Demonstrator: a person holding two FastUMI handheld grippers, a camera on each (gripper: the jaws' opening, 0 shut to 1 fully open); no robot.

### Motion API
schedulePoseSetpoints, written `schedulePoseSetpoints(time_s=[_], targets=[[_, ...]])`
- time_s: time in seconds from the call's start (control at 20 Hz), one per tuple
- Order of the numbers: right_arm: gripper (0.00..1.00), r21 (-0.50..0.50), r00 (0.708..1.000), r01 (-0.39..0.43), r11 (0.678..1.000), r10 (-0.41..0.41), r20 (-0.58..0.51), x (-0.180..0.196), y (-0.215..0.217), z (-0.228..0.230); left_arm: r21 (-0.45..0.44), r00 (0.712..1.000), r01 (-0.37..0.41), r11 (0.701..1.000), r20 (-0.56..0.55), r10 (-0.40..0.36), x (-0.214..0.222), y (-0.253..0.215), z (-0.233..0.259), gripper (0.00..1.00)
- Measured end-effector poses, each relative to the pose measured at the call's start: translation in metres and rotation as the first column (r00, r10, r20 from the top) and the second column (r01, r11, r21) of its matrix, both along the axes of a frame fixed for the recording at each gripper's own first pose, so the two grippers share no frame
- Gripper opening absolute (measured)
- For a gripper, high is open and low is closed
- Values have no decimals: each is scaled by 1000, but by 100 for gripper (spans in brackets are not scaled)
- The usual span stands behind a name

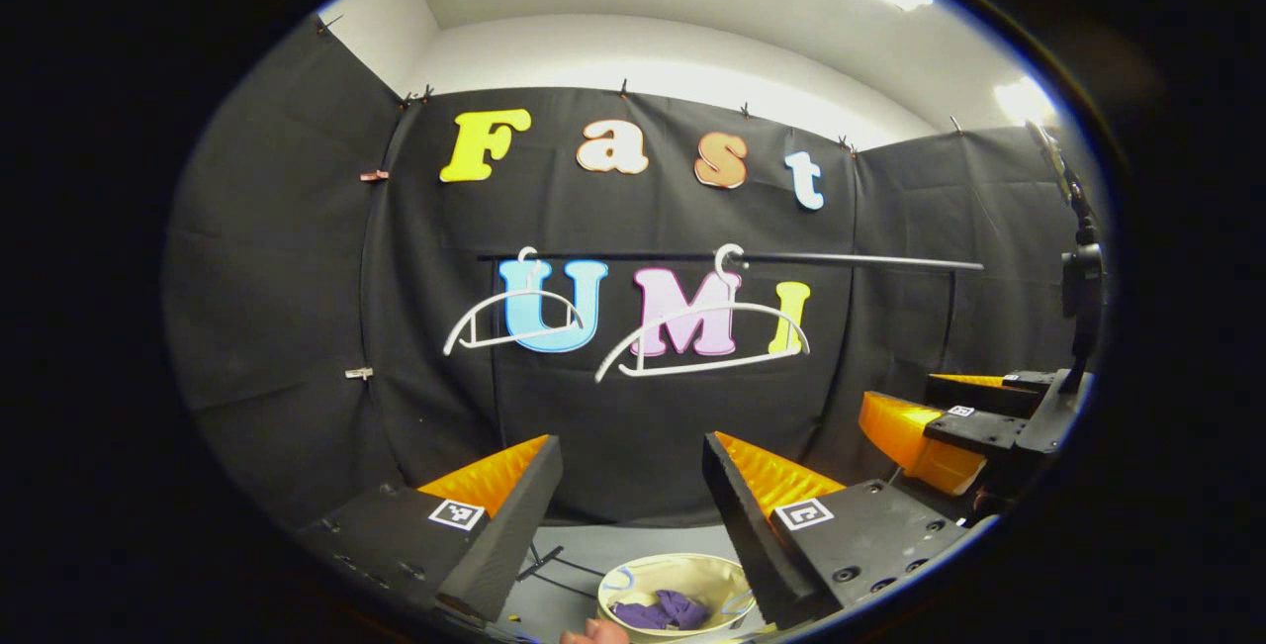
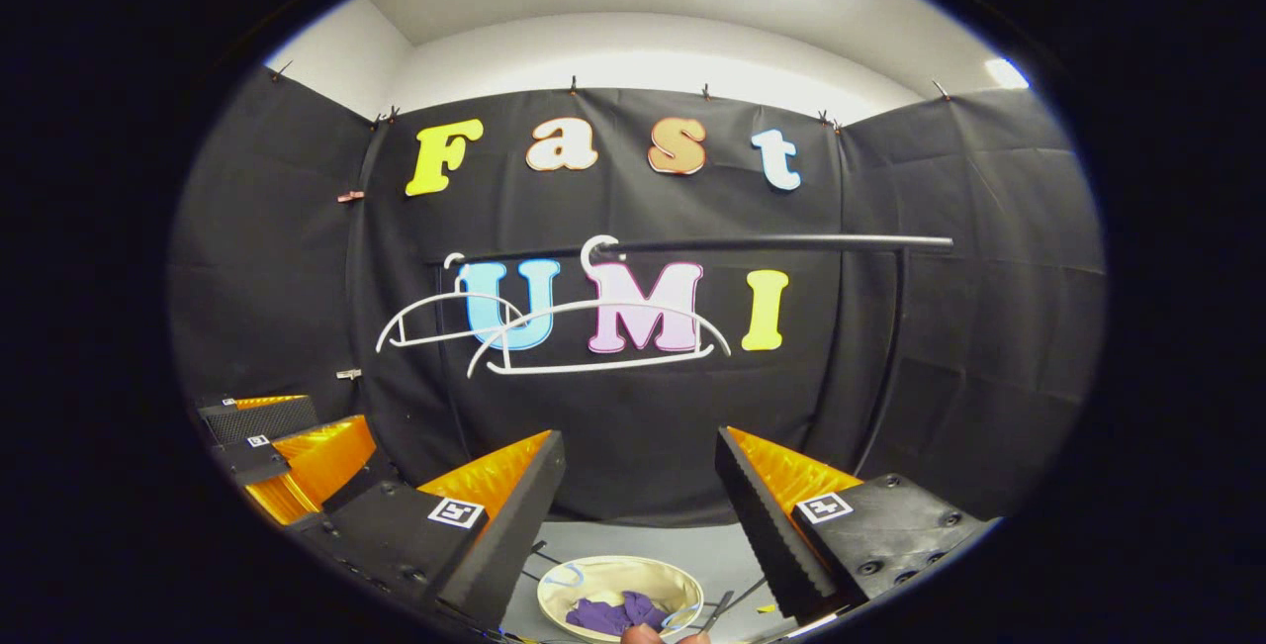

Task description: Grasp the clothes on the hanger with both hands and then place them into the laundry hamper below.

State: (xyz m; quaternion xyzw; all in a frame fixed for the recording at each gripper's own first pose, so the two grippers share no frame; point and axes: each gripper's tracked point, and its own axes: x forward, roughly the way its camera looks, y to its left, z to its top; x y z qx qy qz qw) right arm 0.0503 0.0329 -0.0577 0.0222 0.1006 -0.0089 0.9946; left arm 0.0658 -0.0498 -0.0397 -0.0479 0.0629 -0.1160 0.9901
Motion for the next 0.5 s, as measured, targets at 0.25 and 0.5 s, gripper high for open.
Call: schedulePoseSetpoints(time_s=[0.25, 0.5], targets=[[100, -6, 999, -5, 1000, 5, 38, -8, -8, 14, 13, 1000, -24, 1000, 19, 24, -16, -1, 9, 89], [98, 11, 999, 5, 1000, -6, 41, -17, -17, 16, 7, 999, -37, 999, 33, 36, -30, -2, 18, 91]])
